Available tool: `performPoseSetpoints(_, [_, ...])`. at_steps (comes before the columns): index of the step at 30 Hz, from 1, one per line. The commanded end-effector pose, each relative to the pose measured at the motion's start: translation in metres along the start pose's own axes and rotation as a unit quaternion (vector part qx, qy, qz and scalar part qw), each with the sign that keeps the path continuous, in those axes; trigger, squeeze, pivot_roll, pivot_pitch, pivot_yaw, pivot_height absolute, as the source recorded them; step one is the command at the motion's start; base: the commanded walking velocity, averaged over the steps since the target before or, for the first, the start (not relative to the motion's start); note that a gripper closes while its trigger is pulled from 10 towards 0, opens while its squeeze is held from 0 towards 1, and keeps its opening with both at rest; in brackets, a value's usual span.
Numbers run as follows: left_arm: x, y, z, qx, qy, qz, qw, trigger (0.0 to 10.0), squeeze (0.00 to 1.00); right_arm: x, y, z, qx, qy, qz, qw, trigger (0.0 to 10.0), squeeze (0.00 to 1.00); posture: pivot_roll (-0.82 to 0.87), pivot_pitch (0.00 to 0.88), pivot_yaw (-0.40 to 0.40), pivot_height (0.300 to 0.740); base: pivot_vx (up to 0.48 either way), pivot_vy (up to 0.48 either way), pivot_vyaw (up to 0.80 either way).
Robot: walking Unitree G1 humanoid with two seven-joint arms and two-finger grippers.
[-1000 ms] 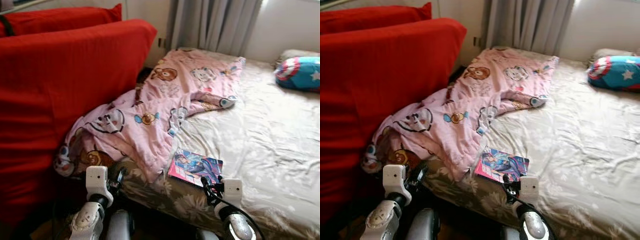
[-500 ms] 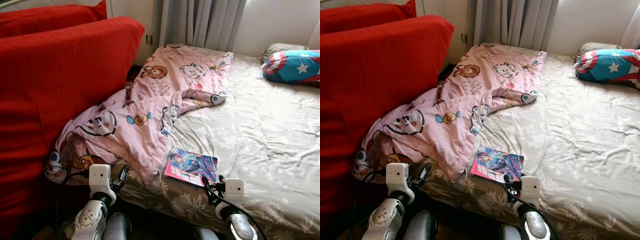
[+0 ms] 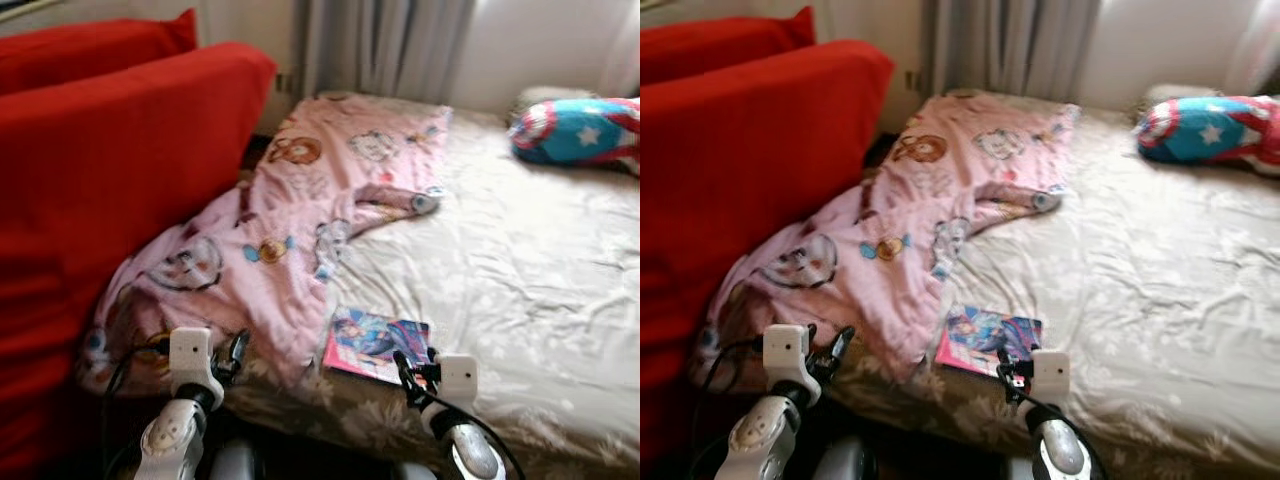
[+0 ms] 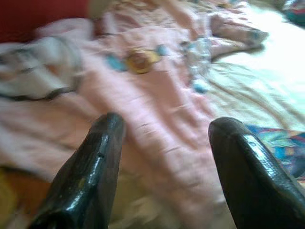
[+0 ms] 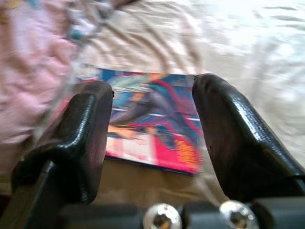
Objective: Clean up the room
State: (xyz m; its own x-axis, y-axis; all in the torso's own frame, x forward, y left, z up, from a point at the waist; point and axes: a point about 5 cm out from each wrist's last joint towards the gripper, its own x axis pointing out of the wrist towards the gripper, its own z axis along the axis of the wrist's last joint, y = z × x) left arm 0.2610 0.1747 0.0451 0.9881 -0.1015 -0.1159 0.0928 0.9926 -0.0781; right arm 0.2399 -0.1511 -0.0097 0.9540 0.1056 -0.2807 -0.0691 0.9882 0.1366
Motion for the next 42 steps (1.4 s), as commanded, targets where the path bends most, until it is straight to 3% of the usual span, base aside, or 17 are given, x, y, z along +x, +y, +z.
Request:
performPoseSetpoints(1, [0.0,-0.001,0.001,0.002,0.0,-0.005,1.0,10.0,0.0,0.002,0.0,0.005,-0.003,-0.007,0.001,1.0,10.0,0.0,-0.03,0.005,-0.065,0.616,0.274,0.0,0.0])
performPoseSetpoints(20, [-0.001,-0.001,0.002,0.003,-0.006,-0.003,1.0,10.0,0.0,0.004,0.007,0.007,-0.002,0.001,0.02,1.0,10.0,0.0,-0.03,0.026,-0.066,0.616,0.186,0.0,0.0])
performPoseSetpoints(27, [0.003,0.0,0.009,0.005,-0.013,-0.007,1.0,10.0,0.0,0.02,0.007,0.012,-0.006,0.018,0.021,1.0,10.0,0.0,-0.01,0.057,-0.065,0.616,0.0,0.0,0.0])
performPoseSetpoints(35, [0.011,0.004,0.017,0.016,-0.018,-0.008,1.0,10.0,0.0,0.037,0.001,0.015,0.031,0.057,-0.024,0.998,10.0,0.0,0.02,0.096,-0.061,0.616,0.0,0.0,0.0])
performPoseSetpoints(42, [0.011,0.006,0.023,0.031,-0.022,-0.012,0.999,10.0,0.0,0.035,-0.011,0.002,0.066,0.106,-0.073,0.989,10.0,0.0,0.05,0.142,-0.054,0.616,0.0,0.0,0.0])
